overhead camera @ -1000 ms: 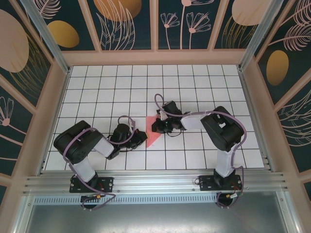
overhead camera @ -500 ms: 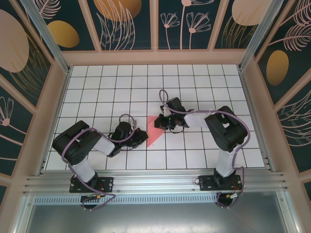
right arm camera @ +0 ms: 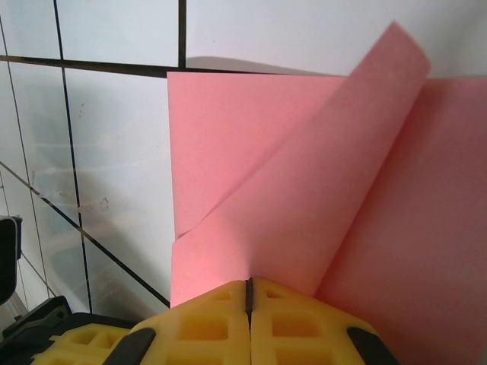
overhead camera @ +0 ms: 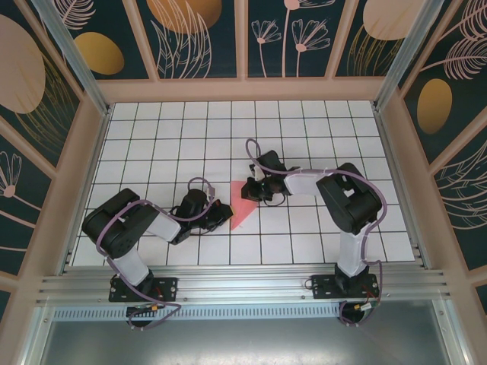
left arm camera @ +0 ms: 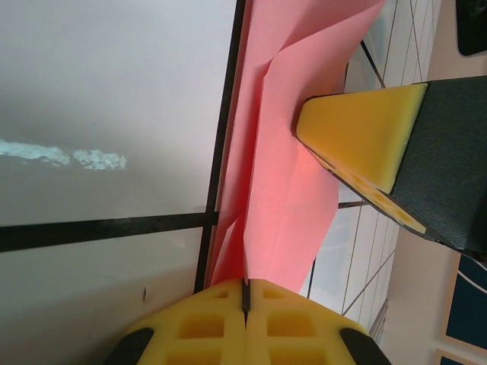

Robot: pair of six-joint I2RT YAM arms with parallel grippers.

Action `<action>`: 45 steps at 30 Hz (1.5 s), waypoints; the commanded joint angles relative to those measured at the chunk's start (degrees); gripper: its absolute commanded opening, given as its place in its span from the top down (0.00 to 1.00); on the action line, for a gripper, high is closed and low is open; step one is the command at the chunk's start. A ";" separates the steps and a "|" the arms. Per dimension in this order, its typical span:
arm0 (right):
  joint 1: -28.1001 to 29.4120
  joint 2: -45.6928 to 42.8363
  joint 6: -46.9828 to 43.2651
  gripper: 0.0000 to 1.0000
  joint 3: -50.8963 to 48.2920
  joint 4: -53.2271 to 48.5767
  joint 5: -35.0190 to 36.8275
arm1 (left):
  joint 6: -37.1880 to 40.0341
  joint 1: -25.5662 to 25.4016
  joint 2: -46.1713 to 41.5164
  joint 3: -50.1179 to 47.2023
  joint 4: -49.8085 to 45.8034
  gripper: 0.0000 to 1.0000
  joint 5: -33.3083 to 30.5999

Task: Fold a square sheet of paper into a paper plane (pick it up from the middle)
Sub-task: Fourth fold the wing at the center of the table.

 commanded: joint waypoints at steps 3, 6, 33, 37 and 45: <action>-1.99 -3.94 -2.09 0.93 1.83 -0.02 -2.26 | 2.71 -0.32 5.31 -0.76 -13.52 1.00 -7.26; -2.97 -2.31 -2.19 0.93 1.85 0.40 -2.85 | 2.70 -0.44 5.31 -0.64 -13.59 1.00 -7.26; -5.91 1.49 -2.59 0.94 6.65 -3.55 -0.79 | 3.58 -0.39 4.44 -0.22 -16.07 1.00 -8.09; -6.15 3.76 -1.75 0.94 5.93 -3.17 2.19 | 3.46 -0.41 4.27 -0.31 -15.98 1.00 -8.11; -6.61 6.55 -2.14 0.94 7.03 -5.07 3.80 | 3.60 -0.36 4.27 -0.34 -15.97 1.00 -8.06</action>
